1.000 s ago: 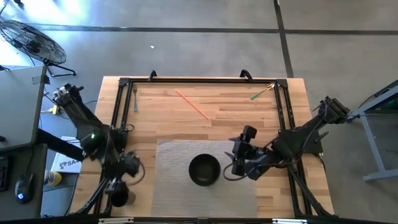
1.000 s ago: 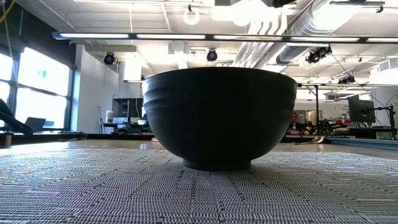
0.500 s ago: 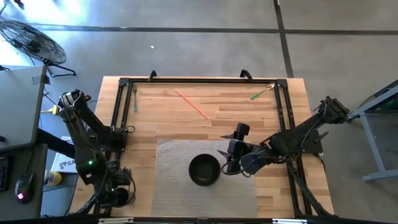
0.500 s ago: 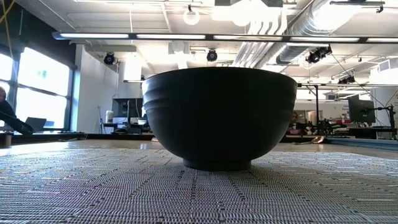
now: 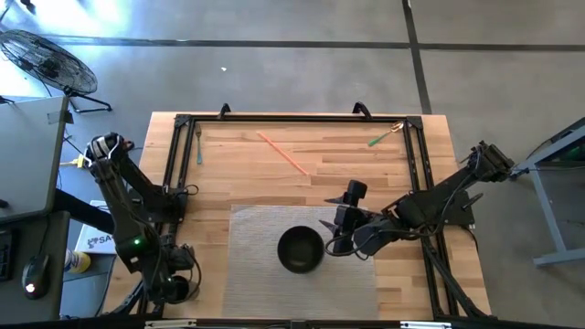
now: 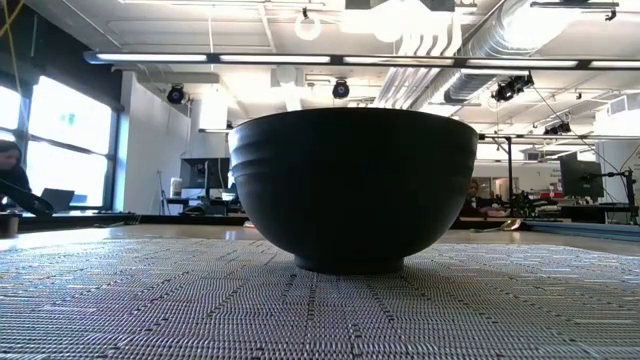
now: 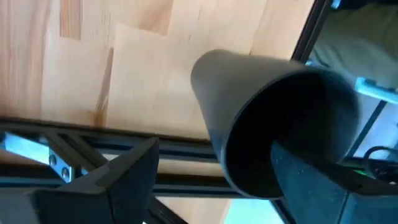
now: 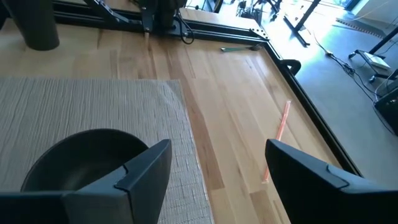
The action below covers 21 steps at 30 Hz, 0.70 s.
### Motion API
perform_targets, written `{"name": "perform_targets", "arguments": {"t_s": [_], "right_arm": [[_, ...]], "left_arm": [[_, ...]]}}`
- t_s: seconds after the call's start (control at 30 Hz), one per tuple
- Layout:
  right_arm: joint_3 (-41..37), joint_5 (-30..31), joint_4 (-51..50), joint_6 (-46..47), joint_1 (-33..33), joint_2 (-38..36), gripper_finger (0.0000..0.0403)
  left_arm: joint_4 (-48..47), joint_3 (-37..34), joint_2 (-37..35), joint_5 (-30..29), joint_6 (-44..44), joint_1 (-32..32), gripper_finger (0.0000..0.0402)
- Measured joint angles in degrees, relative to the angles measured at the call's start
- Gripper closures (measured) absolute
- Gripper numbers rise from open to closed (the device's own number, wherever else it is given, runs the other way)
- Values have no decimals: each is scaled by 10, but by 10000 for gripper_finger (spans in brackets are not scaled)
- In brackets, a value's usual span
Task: Pick & Place Utensil
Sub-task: Put the black cup on the table mat
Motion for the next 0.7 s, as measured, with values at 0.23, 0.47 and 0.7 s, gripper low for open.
{"name": "perform_targets", "arguments": {"t_s": [0.23, 0.47, 0.7], "right_arm": [[0, 0, 0, 0, 0, 0, 148], [0, 0, 5, 1, 0, 0, 148], [0, 2, 7, 2, 0, 0, 148]], "left_arm": [[0, -1, 7, -44, 28, 1, 99], [0, -1, 7, -85, 48, 1, 99], [-34, -1, 6, -128, 52, 1, 99]]}}
